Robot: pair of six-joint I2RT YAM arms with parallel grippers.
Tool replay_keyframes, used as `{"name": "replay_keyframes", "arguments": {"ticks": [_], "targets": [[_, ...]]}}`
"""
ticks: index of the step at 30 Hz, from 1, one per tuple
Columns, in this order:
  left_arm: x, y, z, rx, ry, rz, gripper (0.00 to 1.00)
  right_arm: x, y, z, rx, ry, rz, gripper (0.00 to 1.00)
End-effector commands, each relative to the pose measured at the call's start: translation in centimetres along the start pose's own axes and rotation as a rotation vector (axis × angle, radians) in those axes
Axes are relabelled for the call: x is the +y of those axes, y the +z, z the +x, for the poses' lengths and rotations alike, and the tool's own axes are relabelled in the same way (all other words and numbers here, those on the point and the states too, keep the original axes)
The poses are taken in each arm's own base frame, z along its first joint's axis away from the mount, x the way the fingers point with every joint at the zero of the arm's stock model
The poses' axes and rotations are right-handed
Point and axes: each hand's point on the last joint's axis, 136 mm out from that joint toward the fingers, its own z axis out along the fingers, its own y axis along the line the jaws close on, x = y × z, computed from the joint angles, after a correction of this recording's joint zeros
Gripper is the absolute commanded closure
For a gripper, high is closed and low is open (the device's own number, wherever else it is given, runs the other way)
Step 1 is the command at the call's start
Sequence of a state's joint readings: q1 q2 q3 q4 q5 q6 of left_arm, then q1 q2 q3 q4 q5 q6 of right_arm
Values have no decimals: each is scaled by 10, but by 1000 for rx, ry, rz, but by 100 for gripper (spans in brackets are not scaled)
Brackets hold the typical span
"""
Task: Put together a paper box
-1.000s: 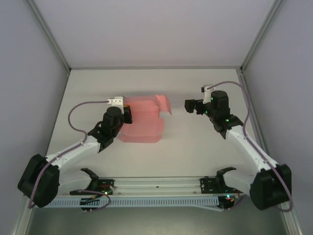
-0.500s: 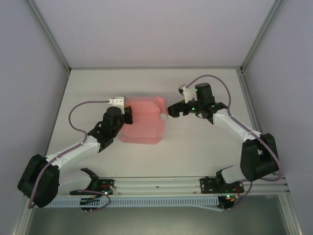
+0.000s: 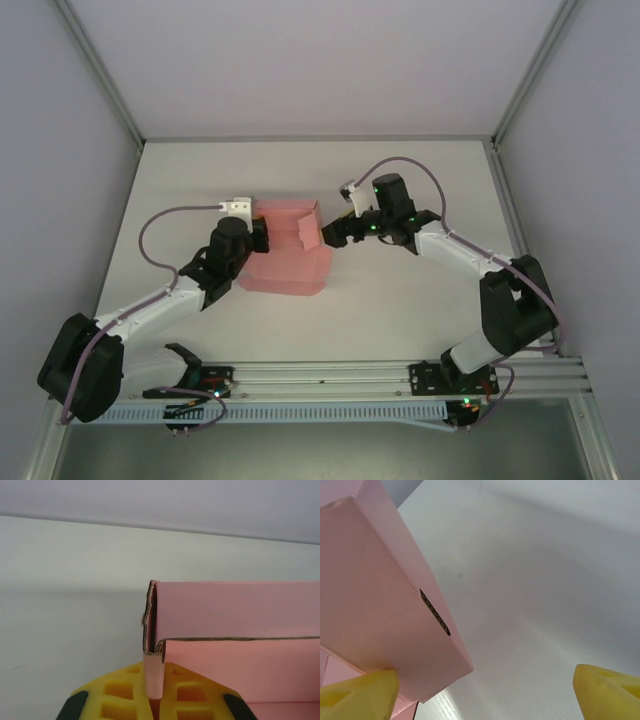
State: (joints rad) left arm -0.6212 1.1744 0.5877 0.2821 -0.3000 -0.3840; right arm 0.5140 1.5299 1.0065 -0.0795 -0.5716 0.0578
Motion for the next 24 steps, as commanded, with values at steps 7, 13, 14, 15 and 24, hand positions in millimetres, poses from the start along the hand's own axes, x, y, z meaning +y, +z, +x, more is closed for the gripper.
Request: {"name": "replay_keyframes", "arguments": {"ticks": [7,13,14,15,24], "targets": [[-1,0,-8,-26,-6,-9,100,-2,-27,-13,-41,-21,143,9],[-4,0,-9,-32,-6,4,100,4,-34,-5,2,-46,130,10],[-4,0,-9,-33,-6,11,100,5,-34,-5,1,-48,124,11],[-5,-1,-10,-34,-5,15,100,7,-33,-6,1,-51,113,12],[-13,1,-6,-20,-5,58,100,19,-13,-21,1,-58,-19,24]]}}
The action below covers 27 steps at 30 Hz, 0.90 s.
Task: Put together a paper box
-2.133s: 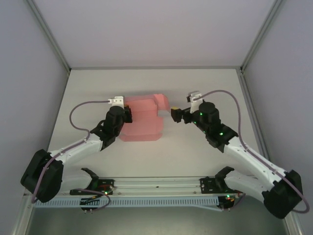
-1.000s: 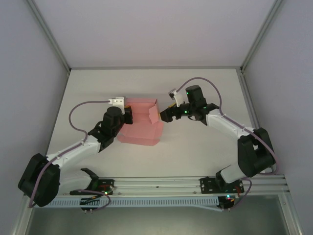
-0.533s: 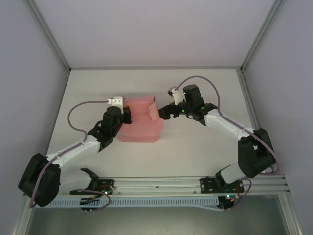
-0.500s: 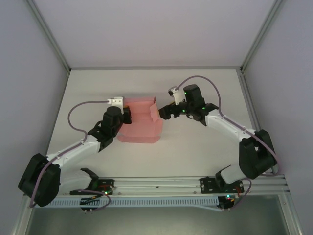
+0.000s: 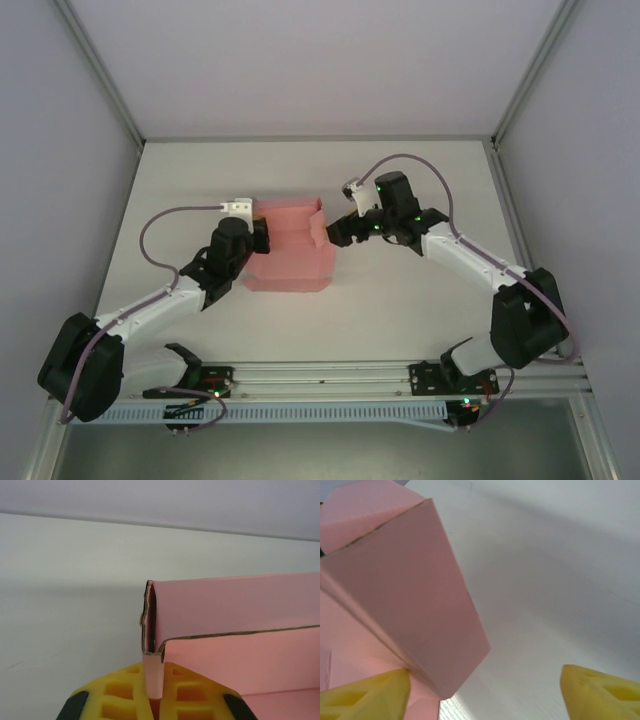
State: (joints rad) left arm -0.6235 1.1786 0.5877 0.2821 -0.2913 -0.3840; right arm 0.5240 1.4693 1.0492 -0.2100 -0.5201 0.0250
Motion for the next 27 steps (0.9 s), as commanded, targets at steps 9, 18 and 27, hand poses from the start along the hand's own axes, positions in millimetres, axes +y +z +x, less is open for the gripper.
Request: {"name": "replay_keyframes", "arguments": {"ticks": [9,18,27], "targets": [[-20,10,-2,2,-6,75,100,1,31,-28,-31,-54,65,37],[-22,12,-2,9,-7,73,100,-8,39,-32,-55,-41,168,53],[-15,15,-5,22,-65,-19,100,-58,33,-25,-24,-107,711,93]]}}
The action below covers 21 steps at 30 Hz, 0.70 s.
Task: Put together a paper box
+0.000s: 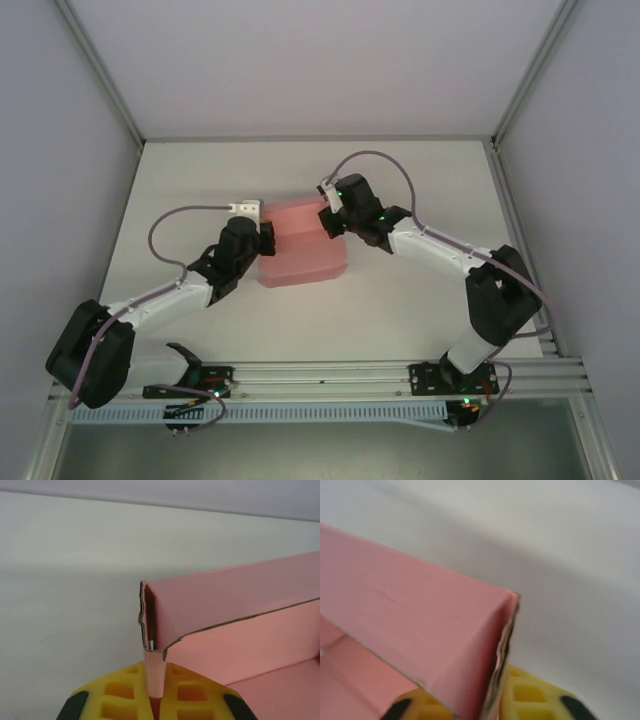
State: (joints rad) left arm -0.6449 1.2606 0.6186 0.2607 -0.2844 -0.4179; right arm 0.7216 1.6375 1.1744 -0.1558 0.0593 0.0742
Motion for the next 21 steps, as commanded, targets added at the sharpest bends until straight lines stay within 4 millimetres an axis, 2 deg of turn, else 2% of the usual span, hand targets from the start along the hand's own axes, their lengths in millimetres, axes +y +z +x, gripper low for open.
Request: {"name": "replay_keyframes", "arguments": {"ticks": [1,8,14,18,21], "targets": [[-5,1,-24,-44,-68,-44,100,-42,-2,-2,-2,-8,370,96],[28,1,-17,10,-146,-284,100,-97,-20,7,47,-22,780,98],[42,5,-6,71,-157,-357,100,-120,-35,13,94,-136,997,96],[37,9,-6,77,-148,-331,100,-109,-23,15,72,-139,886,94],[28,14,-6,79,-137,-280,100,-79,-8,8,-10,-122,678,81]]}}
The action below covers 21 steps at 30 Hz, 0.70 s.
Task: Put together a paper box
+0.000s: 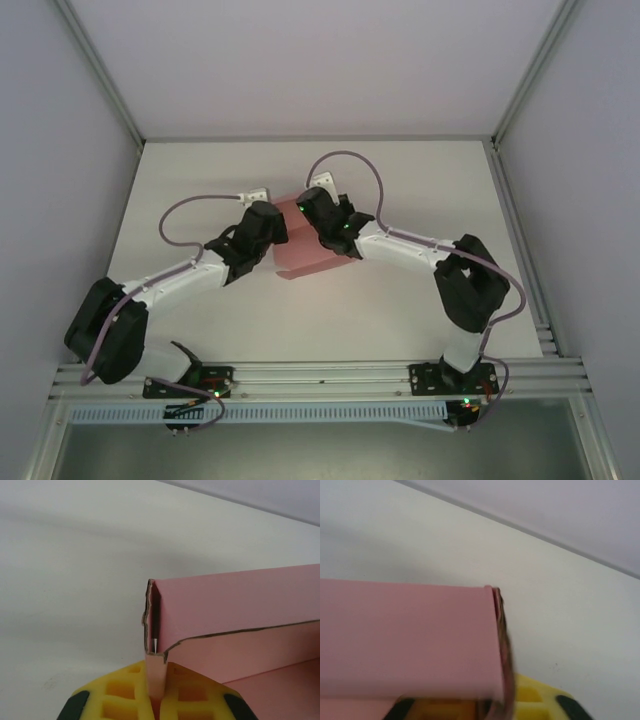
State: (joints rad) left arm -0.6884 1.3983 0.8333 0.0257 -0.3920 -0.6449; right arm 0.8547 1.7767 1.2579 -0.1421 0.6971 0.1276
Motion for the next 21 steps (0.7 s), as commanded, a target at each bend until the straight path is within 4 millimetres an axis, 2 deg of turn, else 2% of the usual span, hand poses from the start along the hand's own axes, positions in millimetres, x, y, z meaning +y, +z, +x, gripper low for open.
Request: {"name": "replay_keyframes", "arguments": {"ticks": [1,2,4,5,7,9,12,13,15,18,21], "targets": [[31,1,-8,-25,11,-129,100,-31,5,14,2,-66,41,79],[27,2,-8,-25,24,-108,100,-18,0,10,-28,-49,-53,74],[18,1,-11,-35,55,-61,100,6,-16,-1,-91,-17,-247,45],[14,1,-14,-44,73,-38,100,15,-26,-6,-115,-8,-324,42],[6,0,-19,-63,116,-1,100,22,-47,-18,-165,18,-439,25],[2,-1,-24,-80,161,15,100,23,-67,-27,-202,44,-520,1],[-5,-1,-34,-74,237,51,100,6,-89,-39,-235,126,-545,0],[-8,-1,-38,-80,268,68,100,-5,-93,-41,-233,181,-529,0],[-16,0,-44,-72,359,145,100,-26,-98,-44,-232,282,-511,0],[-27,3,-43,32,558,266,100,-60,-99,-34,-197,453,-486,0],[-46,-10,-6,207,894,502,100,-95,-93,-9,-99,588,-421,0]]}}
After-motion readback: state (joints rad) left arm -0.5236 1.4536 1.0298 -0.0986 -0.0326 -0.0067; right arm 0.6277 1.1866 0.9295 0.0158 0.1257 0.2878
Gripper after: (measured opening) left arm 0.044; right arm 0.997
